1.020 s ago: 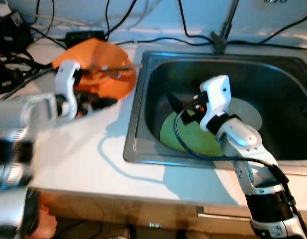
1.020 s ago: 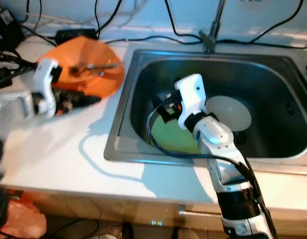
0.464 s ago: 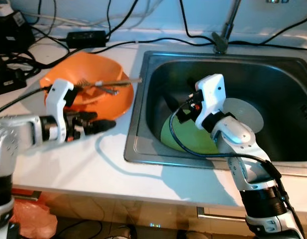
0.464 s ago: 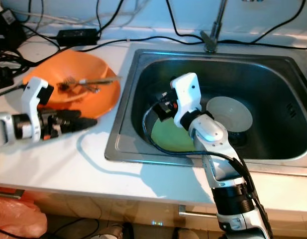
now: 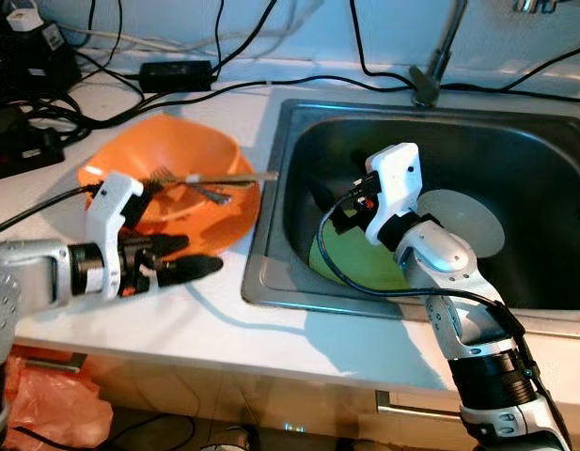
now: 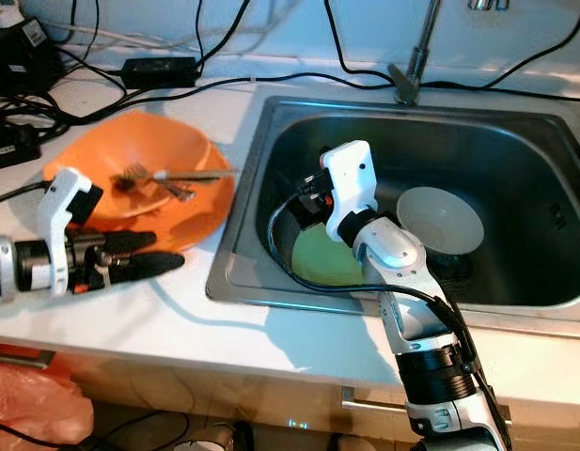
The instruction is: Kitchen organization
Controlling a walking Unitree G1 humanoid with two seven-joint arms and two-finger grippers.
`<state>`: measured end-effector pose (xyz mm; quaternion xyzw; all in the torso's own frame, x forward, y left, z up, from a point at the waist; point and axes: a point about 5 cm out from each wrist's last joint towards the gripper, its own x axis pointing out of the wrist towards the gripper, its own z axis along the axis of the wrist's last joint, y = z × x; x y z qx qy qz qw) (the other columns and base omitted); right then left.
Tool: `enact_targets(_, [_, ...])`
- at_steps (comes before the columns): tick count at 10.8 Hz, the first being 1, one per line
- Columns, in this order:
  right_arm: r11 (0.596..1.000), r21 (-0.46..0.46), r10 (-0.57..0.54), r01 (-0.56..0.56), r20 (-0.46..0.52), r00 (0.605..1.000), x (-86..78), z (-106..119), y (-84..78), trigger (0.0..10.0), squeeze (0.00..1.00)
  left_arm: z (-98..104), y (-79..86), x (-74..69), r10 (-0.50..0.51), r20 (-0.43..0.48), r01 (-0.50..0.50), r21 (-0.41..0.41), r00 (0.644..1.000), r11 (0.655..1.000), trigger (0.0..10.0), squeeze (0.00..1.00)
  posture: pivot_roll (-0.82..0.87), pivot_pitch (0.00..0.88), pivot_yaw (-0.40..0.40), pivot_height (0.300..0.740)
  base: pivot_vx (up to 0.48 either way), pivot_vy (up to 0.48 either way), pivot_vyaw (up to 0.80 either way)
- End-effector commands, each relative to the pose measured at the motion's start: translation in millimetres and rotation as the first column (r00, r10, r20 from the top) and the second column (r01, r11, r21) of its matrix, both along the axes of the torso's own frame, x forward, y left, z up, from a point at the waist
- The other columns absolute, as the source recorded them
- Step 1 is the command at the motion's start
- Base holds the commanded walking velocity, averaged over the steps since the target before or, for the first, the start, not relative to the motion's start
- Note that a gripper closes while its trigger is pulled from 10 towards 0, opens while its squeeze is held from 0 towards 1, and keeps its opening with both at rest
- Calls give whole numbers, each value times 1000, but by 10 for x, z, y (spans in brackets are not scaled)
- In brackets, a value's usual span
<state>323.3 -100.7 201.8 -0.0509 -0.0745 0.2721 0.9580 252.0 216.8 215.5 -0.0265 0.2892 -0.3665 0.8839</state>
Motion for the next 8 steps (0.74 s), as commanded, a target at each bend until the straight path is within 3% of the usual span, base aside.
enact_targets(1, [1000, -12, 10, -10, 19, 1000, 9, 33, 25, 10000, 0, -240, -29, -98, -22, -175, 20, -12, 984, 1000, 10000, 0, 172, 117, 26, 740, 0, 0, 0])
enact_targets(4, [1000, -8, 11, -11, 20, 1000, 20, 18, 43, 10000, 0, -207, -73, -188, -70, -163, 70, -3, 984, 998, 10000, 0, 178, 113, 27, 740, 0, 0, 0])
enact_targets(8, [1000, -8, 5, -4, 23, 1000, 29, 14, 31, 10000, 0, 7, -47, -39, -57, -35, 59, 39, 998, 998, 10000, 0, 173, 111, 25, 740, 0, 0, 0])
